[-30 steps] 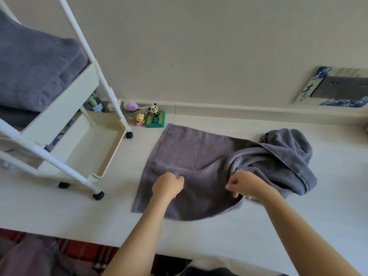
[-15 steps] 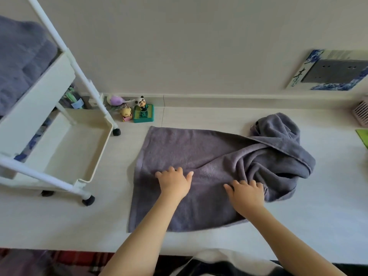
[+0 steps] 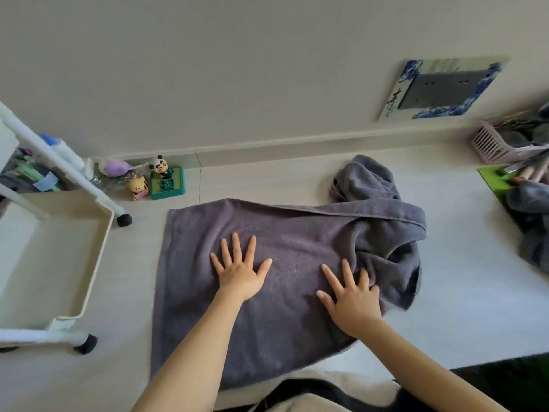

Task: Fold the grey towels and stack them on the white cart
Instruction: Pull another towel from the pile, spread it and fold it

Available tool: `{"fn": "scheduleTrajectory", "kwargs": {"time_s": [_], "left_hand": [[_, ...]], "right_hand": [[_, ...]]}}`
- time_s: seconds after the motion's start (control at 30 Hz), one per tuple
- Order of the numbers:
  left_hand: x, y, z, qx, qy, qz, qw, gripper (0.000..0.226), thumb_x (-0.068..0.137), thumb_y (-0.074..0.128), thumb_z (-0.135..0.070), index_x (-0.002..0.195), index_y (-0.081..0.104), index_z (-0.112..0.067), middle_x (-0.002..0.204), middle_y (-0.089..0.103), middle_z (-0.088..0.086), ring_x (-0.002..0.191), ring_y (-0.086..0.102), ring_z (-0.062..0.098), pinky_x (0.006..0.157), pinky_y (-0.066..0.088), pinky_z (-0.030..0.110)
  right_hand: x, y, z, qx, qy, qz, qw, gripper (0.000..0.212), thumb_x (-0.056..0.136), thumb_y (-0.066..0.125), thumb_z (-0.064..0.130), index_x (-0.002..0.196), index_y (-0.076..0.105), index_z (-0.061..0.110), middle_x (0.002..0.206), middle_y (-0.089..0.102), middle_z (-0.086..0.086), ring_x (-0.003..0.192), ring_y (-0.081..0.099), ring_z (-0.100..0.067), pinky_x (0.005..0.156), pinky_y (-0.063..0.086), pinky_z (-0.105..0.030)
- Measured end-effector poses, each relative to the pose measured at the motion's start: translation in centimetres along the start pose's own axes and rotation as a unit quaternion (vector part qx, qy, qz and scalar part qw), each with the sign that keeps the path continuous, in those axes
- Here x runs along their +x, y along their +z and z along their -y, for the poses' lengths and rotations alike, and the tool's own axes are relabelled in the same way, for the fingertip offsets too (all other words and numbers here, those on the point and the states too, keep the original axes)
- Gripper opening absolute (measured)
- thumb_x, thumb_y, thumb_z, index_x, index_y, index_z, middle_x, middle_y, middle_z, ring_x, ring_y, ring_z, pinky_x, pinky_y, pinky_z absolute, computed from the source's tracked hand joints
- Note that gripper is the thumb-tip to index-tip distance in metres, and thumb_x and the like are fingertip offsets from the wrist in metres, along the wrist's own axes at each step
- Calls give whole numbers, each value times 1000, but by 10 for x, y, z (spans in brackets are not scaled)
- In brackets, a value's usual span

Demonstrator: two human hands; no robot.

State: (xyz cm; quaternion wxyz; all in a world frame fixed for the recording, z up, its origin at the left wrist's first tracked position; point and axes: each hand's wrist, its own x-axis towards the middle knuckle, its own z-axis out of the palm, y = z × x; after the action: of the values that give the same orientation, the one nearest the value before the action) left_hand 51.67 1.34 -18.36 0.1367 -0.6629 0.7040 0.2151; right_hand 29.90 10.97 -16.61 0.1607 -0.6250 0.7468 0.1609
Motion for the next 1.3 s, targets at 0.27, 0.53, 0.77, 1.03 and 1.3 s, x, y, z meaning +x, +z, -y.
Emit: {"fn": "scheduleTrajectory", "kwargs": {"time_s": [0.27,0.53,0.77,1.03,1.3], "left_hand": [[10,-19,-71,-93,109,-65,988,64,97,23,-54,151,7,-24,158,-11,8,146,-9,23,115,-10,50],[25,-34,-173,-167,252,-209,930,66,87,30,-52,134,49,-11,140,45,10,128,44,31,105,32,48],[38,-44,-265,-89,326,-92,937,67,90,47,-55,148,24,-31,142,41,2,137,28,19,116,1,46],[35,-46,-273,-144,262,-35,954,41,86,57,-52,114,54,-23,129,38,-1,124,31,21,107,23,36],[23,-71,-267,-300,241,17,923,48,85,58,-54,127,50,-35,127,43,5,124,40,22,106,36,40]], "right_hand": [[15,-12,-32,114,-29,-257,959,46,88,37,44,112,68,20,122,63,-7,107,56,-31,89,42,-45],[41,-32,-102,262,114,-270,919,44,90,51,36,129,53,16,134,44,-17,120,41,-41,101,31,-50],[64,-66,-146,670,195,-135,704,58,98,40,39,146,19,13,148,29,-14,134,33,-26,110,27,-34],[88,-61,-140,837,224,5,500,73,94,24,60,113,58,-2,105,65,-26,103,63,-29,96,47,-39],[84,-84,-137,840,122,-71,524,65,99,23,49,99,68,2,96,70,-21,93,66,-29,86,50,-37]]}}
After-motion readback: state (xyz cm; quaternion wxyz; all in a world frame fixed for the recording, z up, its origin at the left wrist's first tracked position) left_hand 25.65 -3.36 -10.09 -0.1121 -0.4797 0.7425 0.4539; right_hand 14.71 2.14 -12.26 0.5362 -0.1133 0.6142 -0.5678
